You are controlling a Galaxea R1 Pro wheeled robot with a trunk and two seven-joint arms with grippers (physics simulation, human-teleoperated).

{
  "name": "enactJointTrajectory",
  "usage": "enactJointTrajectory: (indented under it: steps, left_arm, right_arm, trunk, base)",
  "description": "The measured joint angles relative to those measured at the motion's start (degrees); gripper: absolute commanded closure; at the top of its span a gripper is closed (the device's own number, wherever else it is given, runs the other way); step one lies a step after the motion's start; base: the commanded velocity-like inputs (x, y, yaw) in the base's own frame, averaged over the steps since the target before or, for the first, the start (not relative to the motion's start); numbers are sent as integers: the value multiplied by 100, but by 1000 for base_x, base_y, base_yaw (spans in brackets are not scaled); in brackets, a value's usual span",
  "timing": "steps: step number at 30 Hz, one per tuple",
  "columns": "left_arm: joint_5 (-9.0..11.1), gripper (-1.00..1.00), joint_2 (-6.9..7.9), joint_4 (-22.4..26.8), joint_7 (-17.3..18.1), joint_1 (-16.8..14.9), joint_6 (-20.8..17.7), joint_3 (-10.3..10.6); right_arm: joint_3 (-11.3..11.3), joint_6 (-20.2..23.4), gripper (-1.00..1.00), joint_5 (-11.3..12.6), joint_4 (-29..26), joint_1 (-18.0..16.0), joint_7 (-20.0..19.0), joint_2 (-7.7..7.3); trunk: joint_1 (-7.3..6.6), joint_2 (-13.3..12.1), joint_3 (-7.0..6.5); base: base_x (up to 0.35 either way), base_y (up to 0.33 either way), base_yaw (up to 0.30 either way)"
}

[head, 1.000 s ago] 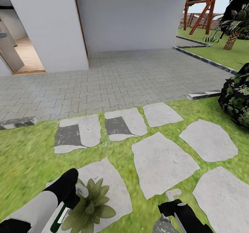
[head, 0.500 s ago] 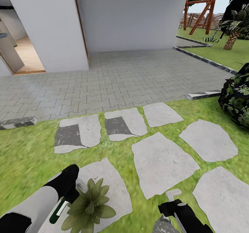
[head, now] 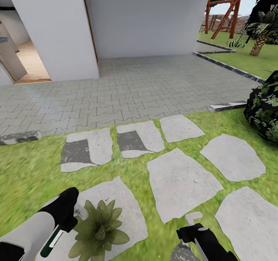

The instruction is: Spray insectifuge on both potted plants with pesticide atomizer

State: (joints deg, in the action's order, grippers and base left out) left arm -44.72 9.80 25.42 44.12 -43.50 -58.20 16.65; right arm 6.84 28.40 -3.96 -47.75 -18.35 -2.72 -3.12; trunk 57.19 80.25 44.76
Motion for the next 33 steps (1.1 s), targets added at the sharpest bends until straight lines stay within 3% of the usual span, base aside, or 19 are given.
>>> enactJointTrajectory:
  steps: [7, 12, 18, 23, 27, 33]
  left_arm:
    - [7, 100, -57, 5, 4, 228, -3, -15]
    - [28, 100, -365, -4, 4, 424, -9, -15]
    - [9, 100, -413, 4, 4, 551, 0, -23]
    - [0, 100, -416, 17, 4, 402, 6, -24]
    - [-2, 100, -406, 23, 6, -9, 7, -16]
    - [9, 100, -406, 19, -1, -33, 2, -6]
  right_arm:
    - [0, 2, -100, 0, -1, 0, 1, 0]
    - [0, 0, -100, 0, 0, 0, -3, 0]
    - [0, 0, -100, 0, -4, 0, 2, 0]
    - [0, 0, -100, 0, -8, 0, 1, 0]
    - [0, 1, -100, 0, -10, 0, 2, 0]
    - [0, 0, -100, -1, -5, 0, 2, 0]
  trunk:
    - [0, 0, 0]
    - [0, 0, 0]
    - [0, 0, 0]
    - [-2, 0, 0]
    - [-2, 0, 0]
    - [0, 0, 0]
  base:
    - [0, 0, 0]
    - [0, 0, 0]
    - [0, 0, 0]
    - [113, 0, 0]
    - [168, 0, 0]
    - [60, 0, 0]
